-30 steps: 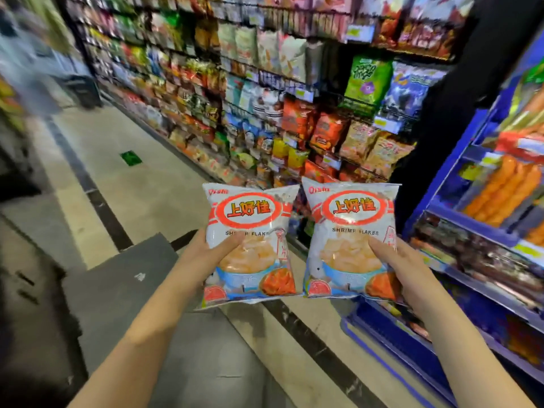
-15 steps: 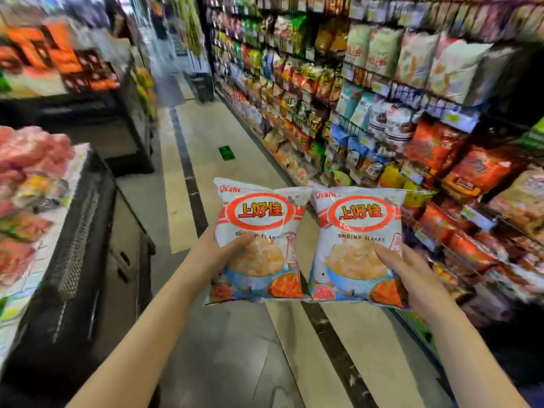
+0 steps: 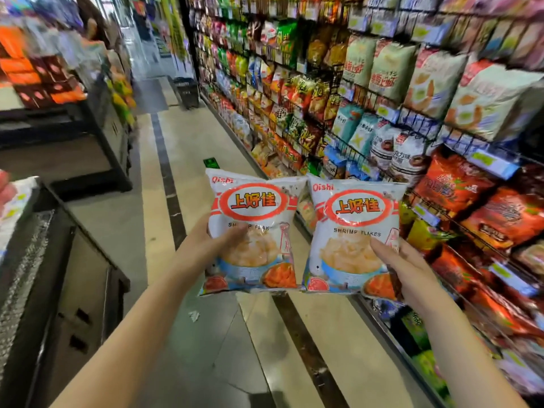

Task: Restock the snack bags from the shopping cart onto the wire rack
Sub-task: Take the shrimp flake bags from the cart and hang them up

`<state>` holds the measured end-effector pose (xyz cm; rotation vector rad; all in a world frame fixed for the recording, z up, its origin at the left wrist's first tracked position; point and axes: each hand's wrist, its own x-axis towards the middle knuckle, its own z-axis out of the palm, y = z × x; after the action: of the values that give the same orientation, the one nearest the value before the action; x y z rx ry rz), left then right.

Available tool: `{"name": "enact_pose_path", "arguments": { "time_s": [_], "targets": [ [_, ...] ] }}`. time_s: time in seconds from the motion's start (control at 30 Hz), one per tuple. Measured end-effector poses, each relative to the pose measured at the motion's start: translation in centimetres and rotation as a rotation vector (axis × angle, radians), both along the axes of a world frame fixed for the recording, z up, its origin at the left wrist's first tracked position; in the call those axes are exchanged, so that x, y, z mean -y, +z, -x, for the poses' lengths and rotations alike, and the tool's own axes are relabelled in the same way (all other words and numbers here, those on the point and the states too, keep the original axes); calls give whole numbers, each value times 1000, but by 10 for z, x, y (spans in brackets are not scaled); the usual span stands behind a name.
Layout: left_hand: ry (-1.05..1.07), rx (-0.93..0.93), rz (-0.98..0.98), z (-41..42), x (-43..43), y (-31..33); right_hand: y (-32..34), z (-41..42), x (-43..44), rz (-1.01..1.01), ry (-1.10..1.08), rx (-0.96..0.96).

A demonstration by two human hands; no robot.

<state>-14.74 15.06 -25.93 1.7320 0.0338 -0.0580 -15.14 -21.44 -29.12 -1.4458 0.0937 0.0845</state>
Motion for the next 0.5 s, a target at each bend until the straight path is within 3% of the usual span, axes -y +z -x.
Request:
{"name": "enact_pose_path", "arguments": {
  "time_s": [0.13,0.5],
  "targets": [
    [-77,-1,9,-71,6,-2,0,-41,2,34,-51,33],
    [-465,12,104,-292,49,10,20,-132,-6,98,-476,36]
  ]
}}
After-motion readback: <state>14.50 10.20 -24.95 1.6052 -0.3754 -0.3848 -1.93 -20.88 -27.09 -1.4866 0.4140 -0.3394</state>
